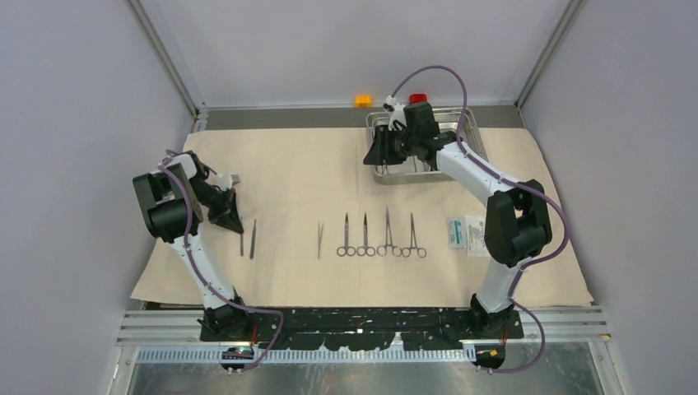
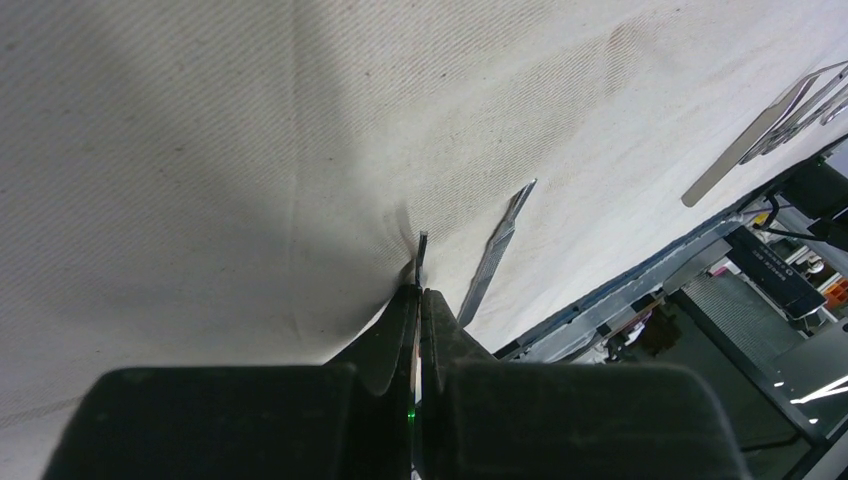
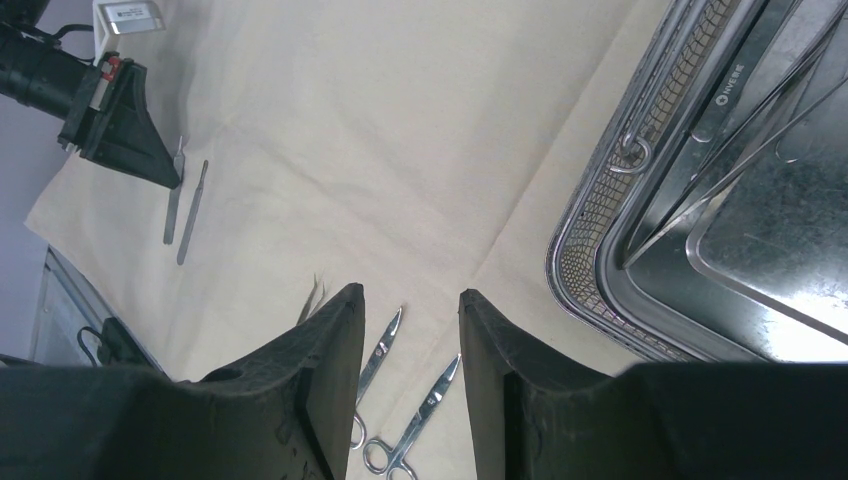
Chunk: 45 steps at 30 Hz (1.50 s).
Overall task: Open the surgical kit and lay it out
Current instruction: Place the medical item in the surgical kit.
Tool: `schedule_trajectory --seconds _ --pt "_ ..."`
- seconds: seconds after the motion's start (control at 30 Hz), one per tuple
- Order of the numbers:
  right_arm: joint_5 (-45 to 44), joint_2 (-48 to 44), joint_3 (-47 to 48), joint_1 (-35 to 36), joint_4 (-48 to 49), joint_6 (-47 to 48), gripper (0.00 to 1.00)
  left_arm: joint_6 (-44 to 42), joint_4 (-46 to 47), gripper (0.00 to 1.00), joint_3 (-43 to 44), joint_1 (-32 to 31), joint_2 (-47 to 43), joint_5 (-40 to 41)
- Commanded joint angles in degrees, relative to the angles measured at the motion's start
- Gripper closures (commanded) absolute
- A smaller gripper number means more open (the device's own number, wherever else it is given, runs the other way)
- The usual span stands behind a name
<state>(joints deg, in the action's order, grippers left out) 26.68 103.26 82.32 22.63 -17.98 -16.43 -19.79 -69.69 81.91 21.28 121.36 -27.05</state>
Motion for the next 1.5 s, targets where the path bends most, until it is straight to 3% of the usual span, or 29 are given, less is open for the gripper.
schedule_trajectory --seconds 0.0,0.6,1.47 --pt "0.05 0.22 0.38 -0.29 2.26 0.04 0.55 -2.11 0.45 1.0 -0.07 -0.88 0.07 -0.82" --pt "-0.38 -0.08 -0.1 -0.26 2.28 0.41 0.55 -2.36 0.29 1.0 -0.96 -1.44 0.22 -2.69" --pt "-0.52 0.01 -0.32 -0.37 2.32 0.43 0.55 -2.83 0.35 0.84 0.17 -2.0 -0.26 0.18"
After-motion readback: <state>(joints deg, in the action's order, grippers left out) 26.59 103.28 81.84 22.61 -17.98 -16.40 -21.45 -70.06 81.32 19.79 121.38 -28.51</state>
